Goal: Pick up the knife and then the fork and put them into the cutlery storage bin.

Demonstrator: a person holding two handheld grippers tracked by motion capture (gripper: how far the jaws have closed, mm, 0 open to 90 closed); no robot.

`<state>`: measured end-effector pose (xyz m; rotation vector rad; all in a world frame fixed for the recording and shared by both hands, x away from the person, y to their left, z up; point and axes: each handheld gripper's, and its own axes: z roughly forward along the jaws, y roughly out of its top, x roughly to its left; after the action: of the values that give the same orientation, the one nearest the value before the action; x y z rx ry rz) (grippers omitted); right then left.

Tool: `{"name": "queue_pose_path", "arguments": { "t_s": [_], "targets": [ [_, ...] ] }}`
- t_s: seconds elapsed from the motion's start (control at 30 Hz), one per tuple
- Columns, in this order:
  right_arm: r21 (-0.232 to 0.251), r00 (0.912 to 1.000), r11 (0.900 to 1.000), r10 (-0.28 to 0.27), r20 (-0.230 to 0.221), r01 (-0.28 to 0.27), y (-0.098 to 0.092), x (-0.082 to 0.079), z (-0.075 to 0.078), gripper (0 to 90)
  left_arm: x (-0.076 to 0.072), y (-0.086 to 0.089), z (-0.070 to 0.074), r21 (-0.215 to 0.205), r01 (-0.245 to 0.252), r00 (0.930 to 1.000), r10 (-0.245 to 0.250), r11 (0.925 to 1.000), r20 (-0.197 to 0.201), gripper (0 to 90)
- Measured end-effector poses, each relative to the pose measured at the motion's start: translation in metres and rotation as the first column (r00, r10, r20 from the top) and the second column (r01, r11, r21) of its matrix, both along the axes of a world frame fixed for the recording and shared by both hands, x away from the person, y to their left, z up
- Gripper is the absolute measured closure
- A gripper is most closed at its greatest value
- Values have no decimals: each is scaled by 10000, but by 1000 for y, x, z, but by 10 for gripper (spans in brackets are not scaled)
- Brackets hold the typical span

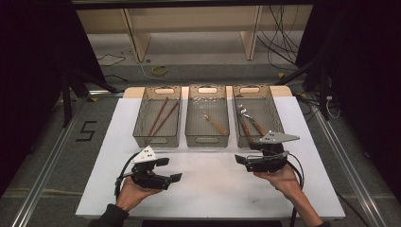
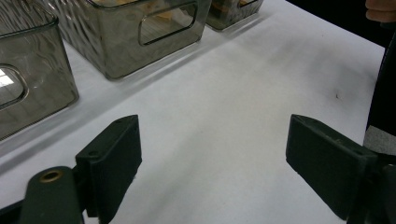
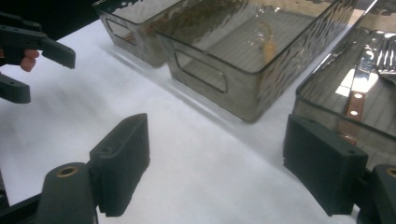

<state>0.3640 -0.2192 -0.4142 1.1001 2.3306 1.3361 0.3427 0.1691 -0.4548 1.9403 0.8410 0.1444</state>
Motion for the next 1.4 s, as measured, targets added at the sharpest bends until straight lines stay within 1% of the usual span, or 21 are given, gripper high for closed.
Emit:
{"name": "queue_pose_path", "arguments": {
  "t_s": [0.1,0.17,0.23,0.33,0.43,0.6,0.73,0.8,1.0,1.1,1.2,1.4],
  "targets": [
    [142,9999,9999,84,102,-85,0,-5,-3,231,0,0,0,-42,16,10000,-16,10000,-20,175],
    [120,9997,9997,212,113,-213,-1,-8,-6,228,-1,0,0,-103,65,10000,-65,9999,-37,174],
    [181,9997,9996,202,134,-205,-2,-12,-9,228,-1,0,-1,-195,112,9999,-112,9997,-19,174],
    [260,9996,9994,237,128,-240,-4,-18,-14,228,-2,0,-1,-185,112,9999,-112,9998,7,173],
    [287,9997,9994,183,163,-187,-6,-24,-17,228,-3,0,-1,-264,102,9999,-103,9996,-36,173],
    [429,9992,9991,-29,408,11,-11,-36,-21,228,-5,1,-2,-299,157,9999,-158,9994,-51,173],
    [535,9992,9985,-152,361,133,-15,-42,-23,222,-7,1,-3,-332,144,9999,-147,9993,-88,173],
    [514,9992,9984,-247,323,230,-16,-45,-24,219,-7,1,-4,-341,135,9999,-137,9993,-82,173],
    [616,9987,9972,-440,256,424,-21,-47,-29,218,-8,1,-5,-323,183,9998,-187,9993,-118,171],
    [650,9984,9967,-504,254,486,-22,-47,-28,218,-8,1,-5,-333,182,9998,-186,9993,-122,171],
    [678,9981,9964,-525,311,503,-22,-47,-28,218,-8,1,-6,-330,173,9998,-177,9993,-108,171],
    [681,9981,9963,-548,277,528,-23,-46,-28,218,-7,2,-6,-312,139,9998,-143,9994,-103,170]
  ]
}}
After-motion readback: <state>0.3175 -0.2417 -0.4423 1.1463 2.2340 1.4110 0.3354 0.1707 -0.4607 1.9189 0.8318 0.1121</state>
